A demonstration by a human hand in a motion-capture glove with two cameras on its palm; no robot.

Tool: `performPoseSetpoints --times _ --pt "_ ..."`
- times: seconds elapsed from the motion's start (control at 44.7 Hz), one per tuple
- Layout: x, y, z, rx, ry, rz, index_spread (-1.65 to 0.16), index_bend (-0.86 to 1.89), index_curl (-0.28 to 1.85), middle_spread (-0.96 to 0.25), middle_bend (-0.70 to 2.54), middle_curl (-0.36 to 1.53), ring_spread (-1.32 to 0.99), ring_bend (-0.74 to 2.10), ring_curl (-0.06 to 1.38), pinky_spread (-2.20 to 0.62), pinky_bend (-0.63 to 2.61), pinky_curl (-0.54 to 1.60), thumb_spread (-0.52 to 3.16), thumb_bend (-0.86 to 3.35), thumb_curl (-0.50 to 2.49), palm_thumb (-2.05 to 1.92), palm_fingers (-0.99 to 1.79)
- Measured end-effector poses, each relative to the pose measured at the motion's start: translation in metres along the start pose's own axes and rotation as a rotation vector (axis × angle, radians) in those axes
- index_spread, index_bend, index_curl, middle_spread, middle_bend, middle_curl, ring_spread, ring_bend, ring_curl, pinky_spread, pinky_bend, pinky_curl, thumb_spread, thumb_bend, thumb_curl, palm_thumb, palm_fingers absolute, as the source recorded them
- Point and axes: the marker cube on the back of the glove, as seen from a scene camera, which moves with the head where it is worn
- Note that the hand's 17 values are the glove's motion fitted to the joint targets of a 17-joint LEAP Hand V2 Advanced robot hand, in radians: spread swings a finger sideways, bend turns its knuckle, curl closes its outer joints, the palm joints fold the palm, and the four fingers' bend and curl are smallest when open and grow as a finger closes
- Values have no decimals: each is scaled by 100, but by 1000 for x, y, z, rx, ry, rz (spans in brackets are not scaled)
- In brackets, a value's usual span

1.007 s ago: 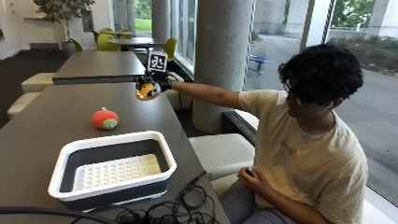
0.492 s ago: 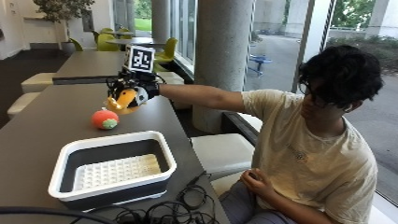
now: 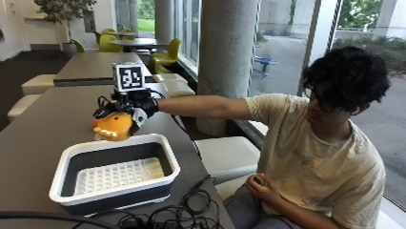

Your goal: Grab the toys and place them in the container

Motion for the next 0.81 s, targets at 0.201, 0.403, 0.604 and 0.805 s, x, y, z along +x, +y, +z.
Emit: performPoseSetpoints --times 0.201,0.403,0.604,0.805 --pt "13 7 2 8 65 -61 -32 4 32 -15 25 52 -19 53 47 -13 129 44 128 -2 60 40 -13" --pt "32 25 -5 23 54 -59 -32 14 29 -9 17 48 -12 45 43 -6 122 41 128 -3 52 34 -12" --pt "62 57 -5 -32 92 -28 -33 21 33 -6 14 43 -9 35 40 -3 108 36 133 -5 42 17 -14" --pt "112 100 4 -21 133 -14 -31 21 36 -4 10 36 -6 19 36 -1 98 33 139 -3 36 6 -21"
